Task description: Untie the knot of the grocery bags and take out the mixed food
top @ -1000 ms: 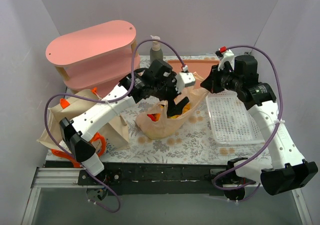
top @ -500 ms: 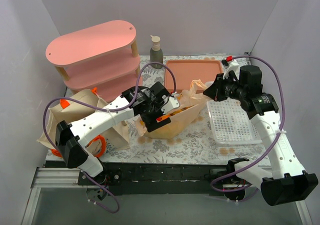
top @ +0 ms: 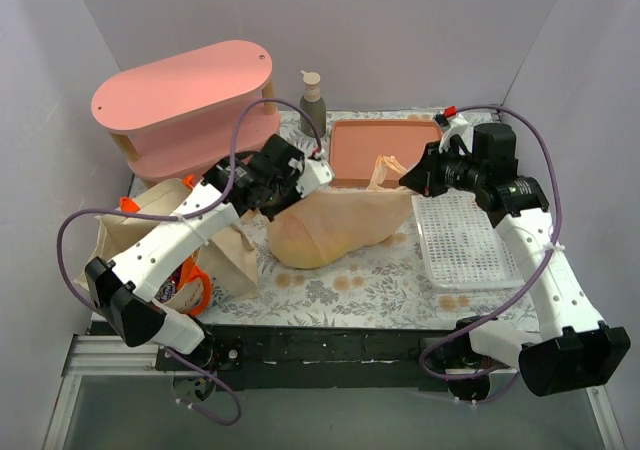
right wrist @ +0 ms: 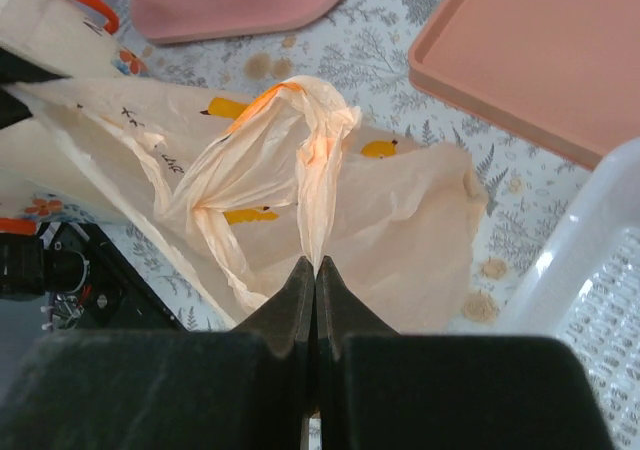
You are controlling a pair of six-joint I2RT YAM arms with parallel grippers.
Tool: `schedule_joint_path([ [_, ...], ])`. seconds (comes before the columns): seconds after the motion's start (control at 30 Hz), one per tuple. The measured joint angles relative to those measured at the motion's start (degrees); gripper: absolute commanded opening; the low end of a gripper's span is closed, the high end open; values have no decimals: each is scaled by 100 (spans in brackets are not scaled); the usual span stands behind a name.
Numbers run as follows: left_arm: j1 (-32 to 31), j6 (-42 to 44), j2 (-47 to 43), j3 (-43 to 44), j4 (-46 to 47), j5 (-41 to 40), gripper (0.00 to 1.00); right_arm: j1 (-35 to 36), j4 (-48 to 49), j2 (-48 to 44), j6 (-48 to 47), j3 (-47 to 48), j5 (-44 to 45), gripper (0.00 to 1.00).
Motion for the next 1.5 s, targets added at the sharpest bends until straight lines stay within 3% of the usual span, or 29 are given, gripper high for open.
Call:
schedule_joint_path([
  [0.1,452,297,55,348,470,-138,0,31,118,413,0,461,-116,1],
  [0.27,522,651,31,785,1043,-278,0,22,317,693,-74,1008,-138,1],
  [0.43,518,726,-518,87,964,57,1,20,422,297,-149,437,-326,1],
  [0.47,503,728,-680,-136,850,223,5,33,398,170,-144,203,-396,1],
  [0.5,485,732,-822,-328,728,389,39,42,374,57,-140,-28,-463,1],
  [0.53,476,743,-999,-573,560,645,60,48,348,-39,-133,-243,-516,1],
  [0.63,483,848,-1379,-962,-87,1196,87,31,181,-210,-155,-774,-542,1],
  [0.7,514,846,-1585,-942,-544,1576,97,13,74,-282,-166,-1064,-522,1],
  [0.87,520,531,-1478,140,-761,2258,98,-4,-57,-409,-223,-1327,-444,1],
  [0.93,520,192,-1117,852,-549,2483,98,-9,-48,-494,-304,-1327,-424,1],
  [1.07,520,-260,-444,1416,-103,2771,98,-9,-46,-654,-452,-1314,-385,1],
  [1.33,197,-673,986,1438,411,2839,98,-9,11,-651,-621,-772,-339,1],
  [1.5,-326,-651,1137,1185,470,2485,97,-9,188,-627,-610,-459,-258,1],
])
